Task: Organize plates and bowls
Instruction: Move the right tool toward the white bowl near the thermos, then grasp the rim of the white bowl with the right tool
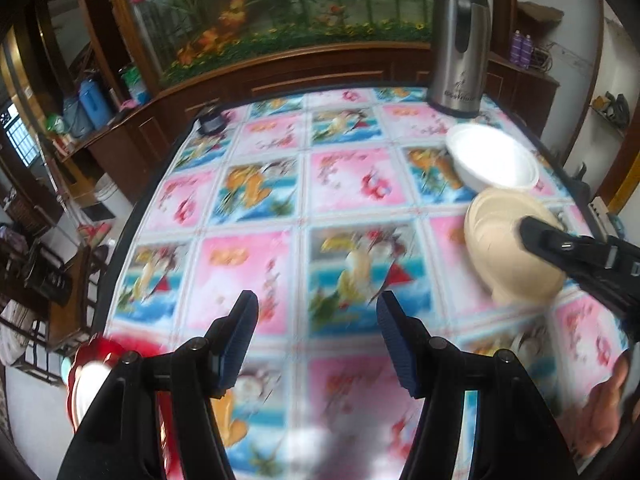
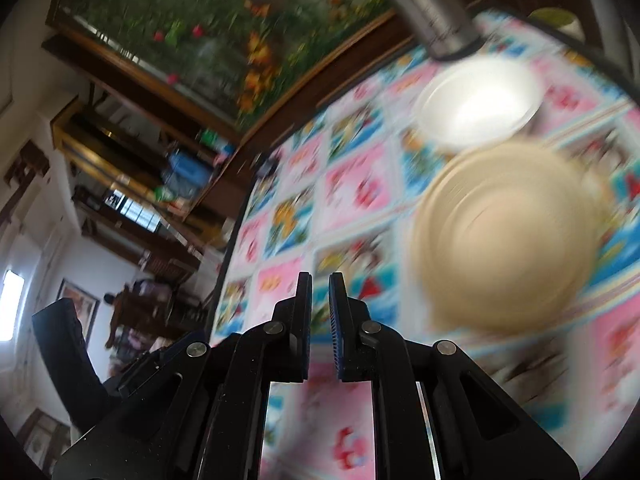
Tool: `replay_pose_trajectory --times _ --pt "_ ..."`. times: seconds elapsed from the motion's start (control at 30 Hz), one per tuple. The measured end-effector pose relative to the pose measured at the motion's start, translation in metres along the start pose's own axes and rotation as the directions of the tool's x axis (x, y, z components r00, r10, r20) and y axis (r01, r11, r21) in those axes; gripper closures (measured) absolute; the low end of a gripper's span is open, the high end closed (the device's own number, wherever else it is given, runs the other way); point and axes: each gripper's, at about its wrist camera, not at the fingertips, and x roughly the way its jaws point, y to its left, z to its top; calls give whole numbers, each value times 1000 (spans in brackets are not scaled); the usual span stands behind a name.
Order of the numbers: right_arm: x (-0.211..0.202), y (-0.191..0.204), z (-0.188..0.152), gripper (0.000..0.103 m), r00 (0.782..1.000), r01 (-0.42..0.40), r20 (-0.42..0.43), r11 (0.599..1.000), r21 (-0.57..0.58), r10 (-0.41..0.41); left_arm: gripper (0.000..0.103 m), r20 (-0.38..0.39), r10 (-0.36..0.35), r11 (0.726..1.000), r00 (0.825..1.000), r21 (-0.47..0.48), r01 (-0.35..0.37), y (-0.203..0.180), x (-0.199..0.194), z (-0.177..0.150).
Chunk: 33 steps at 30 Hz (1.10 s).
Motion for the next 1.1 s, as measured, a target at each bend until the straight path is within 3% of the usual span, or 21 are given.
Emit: replay_pose_trajectory --times 0.23,0.37,0.5,0.8,1.1 --pt "-53 -51 82 94 977 141 161 990 -15 -137 41 17 -53 998 998 46 52 -29 28 64" --pt "-48 -80 118 94 965 220 144 975 15 -219 41 9 -81 996 997 34 81 -43 53 95" --pt "-27 -116 141 94 973 210 73 973 100 -217 41 -45 -123 992 991 4 123 -56 84 113" --pt "-7 -141 142 94 982 172 49 973 155 -182 39 -11 -124 991 992 -55 123 -83 112 131" --pt "2 -155 139 92 980 187 32 961 202 -197 38 -100 -190 977 977 -114 178 -95 150 140"
